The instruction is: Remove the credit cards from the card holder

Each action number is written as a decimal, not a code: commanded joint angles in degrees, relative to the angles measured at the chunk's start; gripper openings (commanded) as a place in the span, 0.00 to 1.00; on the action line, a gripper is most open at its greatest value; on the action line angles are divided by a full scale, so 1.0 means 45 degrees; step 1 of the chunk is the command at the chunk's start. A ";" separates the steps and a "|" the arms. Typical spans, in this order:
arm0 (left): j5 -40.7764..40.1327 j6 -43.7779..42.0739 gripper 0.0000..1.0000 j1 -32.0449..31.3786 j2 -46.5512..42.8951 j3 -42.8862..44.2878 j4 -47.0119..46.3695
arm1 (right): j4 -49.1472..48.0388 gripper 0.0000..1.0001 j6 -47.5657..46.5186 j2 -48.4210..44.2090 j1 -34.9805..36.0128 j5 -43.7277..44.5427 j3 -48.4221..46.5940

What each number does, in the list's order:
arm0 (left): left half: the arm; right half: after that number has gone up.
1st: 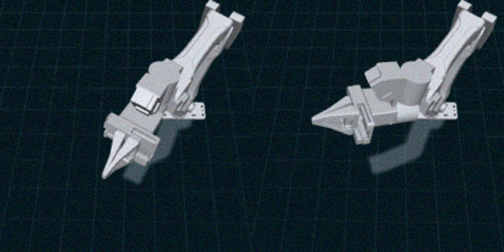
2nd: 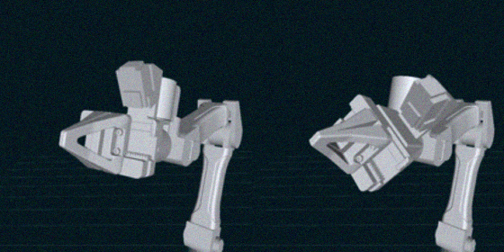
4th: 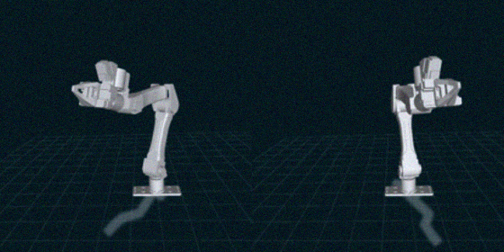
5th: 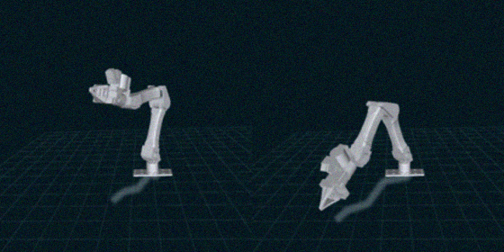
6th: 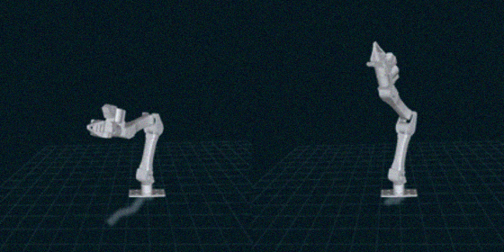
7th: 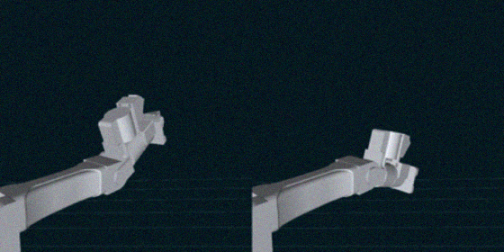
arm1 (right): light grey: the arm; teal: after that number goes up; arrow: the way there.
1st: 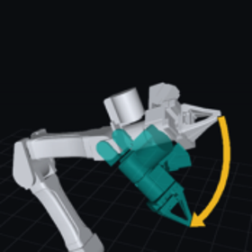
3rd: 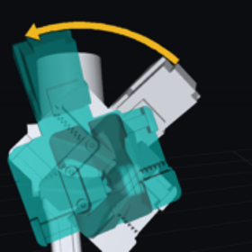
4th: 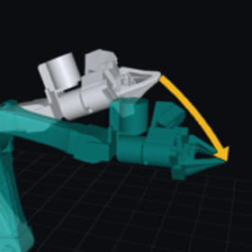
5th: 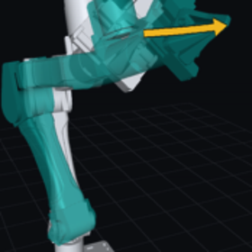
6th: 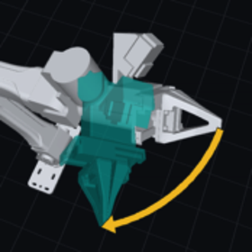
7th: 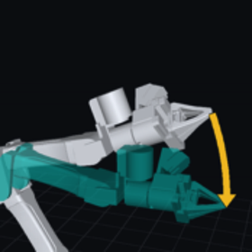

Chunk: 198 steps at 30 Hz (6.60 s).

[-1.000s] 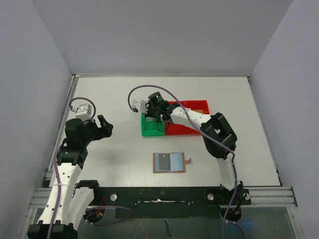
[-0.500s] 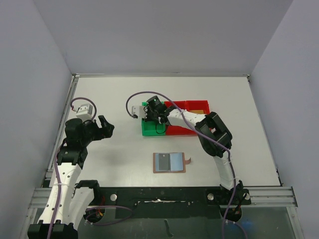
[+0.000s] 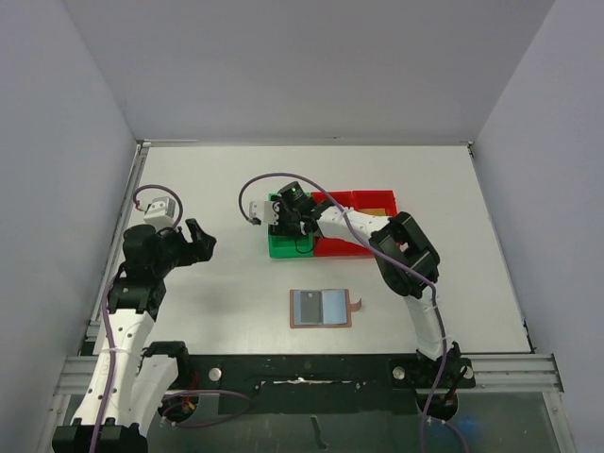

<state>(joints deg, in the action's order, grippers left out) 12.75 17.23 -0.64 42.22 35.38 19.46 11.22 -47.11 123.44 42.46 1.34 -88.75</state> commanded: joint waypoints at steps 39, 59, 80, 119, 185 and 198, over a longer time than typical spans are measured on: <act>-0.0943 -0.0217 0.75 0.0122 -0.0834 -0.0011 -0.0710 | -0.1996 0.98 1.7678 -1.1868 -0.1912 0.2058 0.8261; -0.1812 0.0266 0.76 0.0124 -0.0834 0.0002 -0.0647 | 0.0655 0.77 2.5267 -1.1896 0.5152 0.7647 1.1514; -0.2197 0.0466 0.76 0.0104 -0.0771 -0.0085 -0.0573 | 0.0081 0.52 2.4592 -0.9725 0.5216 0.6206 1.0784; 0.1849 0.1117 0.76 0.0085 -0.0182 -0.0190 -0.1756 | -0.4446 0.03 2.4653 -0.9355 0.3157 0.2605 1.4144; -0.1118 0.8397 0.39 -1.1211 0.8104 -0.2549 -0.9962 | -0.7805 0.00 2.5193 -1.0094 0.0682 0.0425 1.7393; -0.0814 0.8670 0.28 -1.1326 0.8554 -0.2516 -1.0721 | -0.7885 0.00 2.5137 -0.9917 0.0684 0.0326 1.7337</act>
<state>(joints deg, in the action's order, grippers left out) 8.16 56.07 -51.05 80.60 23.11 -23.81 -29.28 67.99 76.95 46.09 0.47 -12.10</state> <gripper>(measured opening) 0.301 0.031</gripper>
